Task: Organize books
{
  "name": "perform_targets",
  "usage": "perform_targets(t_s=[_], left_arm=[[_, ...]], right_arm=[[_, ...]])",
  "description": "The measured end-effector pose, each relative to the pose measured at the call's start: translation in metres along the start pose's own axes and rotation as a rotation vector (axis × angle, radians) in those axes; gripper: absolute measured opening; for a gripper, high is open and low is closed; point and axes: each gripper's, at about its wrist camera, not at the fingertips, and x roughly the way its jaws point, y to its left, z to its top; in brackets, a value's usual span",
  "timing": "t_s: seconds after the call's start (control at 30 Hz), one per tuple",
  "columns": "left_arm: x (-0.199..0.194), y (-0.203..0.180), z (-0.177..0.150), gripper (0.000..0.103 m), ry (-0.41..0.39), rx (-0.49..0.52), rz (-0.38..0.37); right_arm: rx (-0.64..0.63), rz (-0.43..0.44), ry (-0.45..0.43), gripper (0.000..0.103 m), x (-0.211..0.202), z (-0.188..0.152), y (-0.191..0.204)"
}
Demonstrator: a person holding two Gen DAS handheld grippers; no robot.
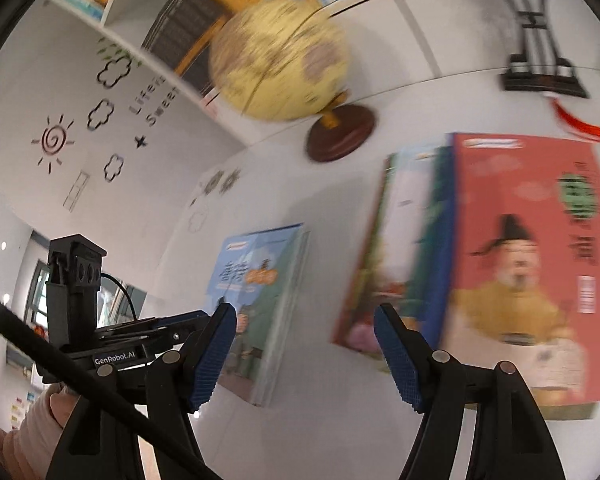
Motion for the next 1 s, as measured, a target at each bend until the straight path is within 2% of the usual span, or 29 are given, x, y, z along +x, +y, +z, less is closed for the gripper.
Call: perform_targets(t_s=[0.1, 0.23, 0.43, 0.6, 0.77, 1.0], left_arm=[[0.013, -0.033, 0.011, 0.035, -0.001, 0.026, -0.062], [0.031, -0.070, 0.021, 0.036, -0.008, 0.069, -0.077], [0.069, -0.114, 0.027, 0.037, 0.050, 0.110, -0.145], [0.092, -0.128, 0.024, 0.037, 0.105, 0.099, -0.169], [0.107, -0.132, 0.024, 0.040, 0.139, 0.093, -0.135], [0.111, -0.128, 0.027, 0.041, 0.126, 0.072, -0.153]], right_arm=[[0.032, -0.035, -0.020, 0.070, -0.021, 0.001, -0.028], [0.088, -0.061, -0.058, 0.070, -0.051, 0.002, -0.066], [0.167, -0.093, -0.074, 0.070, -0.080, 0.003, -0.121], [0.215, -0.090, -0.064, 0.070, -0.089, 0.003, -0.154], [0.212, -0.086, -0.028, 0.070, -0.083, 0.006, -0.172], [0.244, -0.074, 0.018, 0.070, -0.068, 0.002, -0.192]])
